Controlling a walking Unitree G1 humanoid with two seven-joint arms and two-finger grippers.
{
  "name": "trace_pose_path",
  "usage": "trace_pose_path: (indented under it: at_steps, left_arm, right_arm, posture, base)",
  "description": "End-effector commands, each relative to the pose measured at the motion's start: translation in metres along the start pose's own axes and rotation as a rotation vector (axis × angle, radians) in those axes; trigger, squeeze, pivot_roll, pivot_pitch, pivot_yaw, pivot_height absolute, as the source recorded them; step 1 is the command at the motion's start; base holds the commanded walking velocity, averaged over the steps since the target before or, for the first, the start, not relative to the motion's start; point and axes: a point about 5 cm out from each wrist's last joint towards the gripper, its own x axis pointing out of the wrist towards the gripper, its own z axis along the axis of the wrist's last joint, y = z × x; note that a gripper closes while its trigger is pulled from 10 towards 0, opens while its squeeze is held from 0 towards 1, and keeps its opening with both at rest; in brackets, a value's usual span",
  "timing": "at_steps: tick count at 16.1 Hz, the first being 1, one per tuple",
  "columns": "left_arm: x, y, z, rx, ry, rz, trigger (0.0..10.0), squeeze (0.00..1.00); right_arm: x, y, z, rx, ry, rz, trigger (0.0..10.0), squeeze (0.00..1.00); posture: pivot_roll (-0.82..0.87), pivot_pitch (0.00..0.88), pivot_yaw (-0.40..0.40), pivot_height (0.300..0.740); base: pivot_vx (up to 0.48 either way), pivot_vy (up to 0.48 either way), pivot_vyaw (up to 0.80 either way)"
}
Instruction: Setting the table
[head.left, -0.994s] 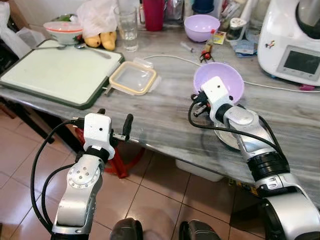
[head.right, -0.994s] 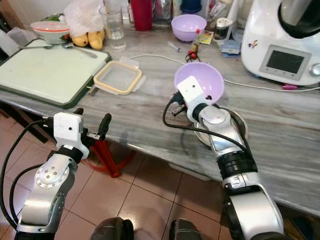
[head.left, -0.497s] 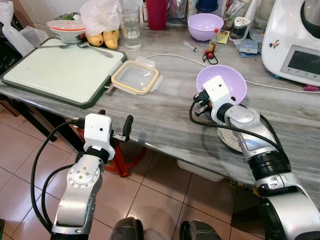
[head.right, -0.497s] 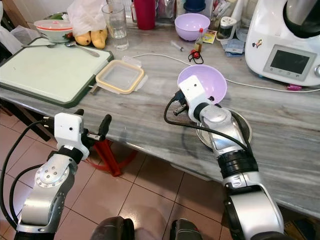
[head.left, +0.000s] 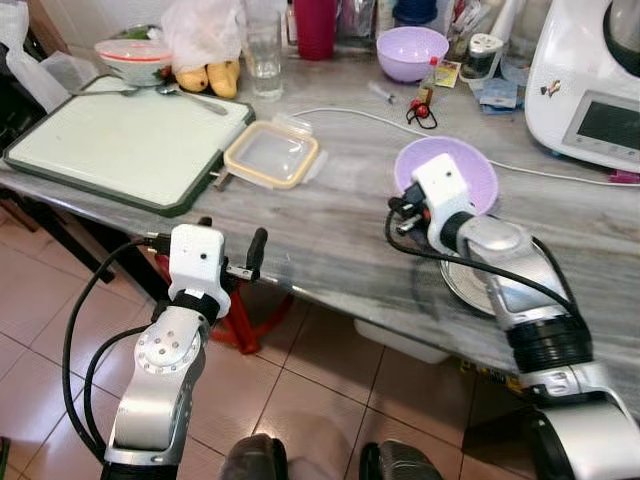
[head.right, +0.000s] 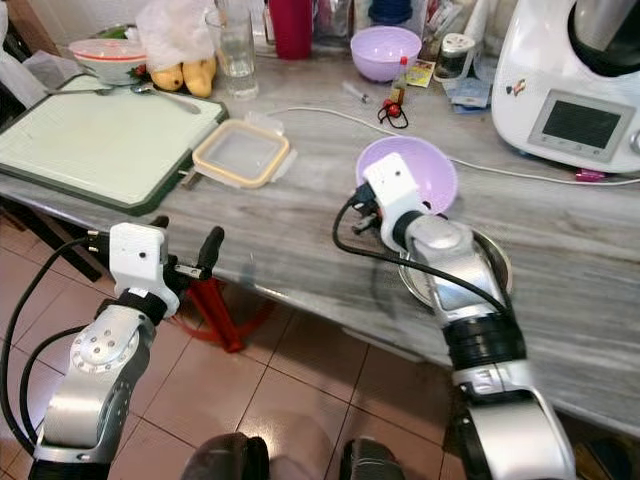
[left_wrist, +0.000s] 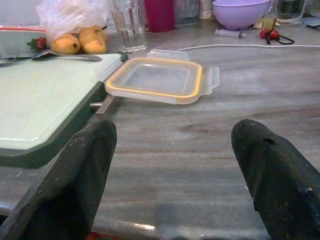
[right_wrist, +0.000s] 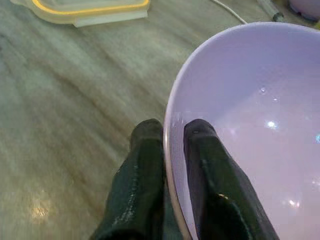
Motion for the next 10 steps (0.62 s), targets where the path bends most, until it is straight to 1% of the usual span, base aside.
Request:
trace_pose_path:
  at_steps: [1,3,4,5,6,7,8,9,10]
  left_arm:
    - [0.001,0.0,-0.002,-0.001,0.013,-0.01,10.0,0.0]
    - [0.002,0.0,-0.003,-0.002,0.014,-0.01,10.0,0.0]
    - [0.003,0.0,-0.003,-0.004,0.014,-0.011,10.0,0.0]
    - [0.003,0.0,-0.004,-0.007,0.014,-0.011,10.0,0.0]
    - [0.003,-0.001,-0.004,-0.009,0.014,-0.011,10.0,0.0]
    - [0.002,-0.001,-0.005,-0.013,0.015,-0.009,10.0,0.0]
    - [0.002,-0.002,-0.005,-0.016,0.014,-0.01,10.0,0.0]
    - [0.002,-0.002,-0.005,-0.016,0.014,-0.011,10.0,0.0]
    - [0.002,-0.001,-0.006,-0.016,0.015,-0.009,10.0,0.0]
  right_arm:
    - [-0.004,-0.001,0.002,-0.004,0.004,0.011,10.0,1.0]
    - [-0.008,-0.003,0.003,-0.03,0.006,0.007,10.0,1.0]
    - [-0.01,-0.005,0.005,-0.037,0.002,0.002,10.0,0.94]
    - [-0.012,-0.006,0.008,-0.054,-0.012,-0.007,10.0,0.15]
    - [-0.015,-0.007,0.01,-0.074,-0.02,-0.014,10.0,0.0]
    - [-0.019,-0.007,0.013,-0.067,-0.036,-0.024,10.0,0.0]
    - [-0.021,-0.008,0.013,-0.051,-0.043,-0.04,10.0,0.22]
    - [-0.023,-0.008,0.014,-0.045,-0.052,-0.049,10.0,1.0]
    - [-0.025,-0.006,0.015,-0.046,-0.053,-0.043,10.0,1.0]
  posture:
    - [0.02,0.101,0.065,0.74]
    - [0.02,0.094,0.063,0.74]
    - [0.02,0.092,0.062,0.74]
    - [0.01,0.086,0.058,0.74]
    - [0.01,0.083,0.057,0.74]
    - [0.01,0.082,0.057,0.74]
    - [0.01,0.08,0.055,0.74]
    - [0.01,0.076,0.053,0.74]
    - [0.01,0.075,0.054,0.74]
  base:
    - [0.0,0.0,0.0]
    - [0.0,0.0,0.0]
    - [0.0,0.0,0.0]
    - [0.0,0.0,0.0]
    - [0.0,0.0,0.0]
    - [0.0,0.0,0.0]
    - [0.0,0.0,0.0]
    - [0.0,0.0,0.0]
    - [0.0,0.0,0.0]
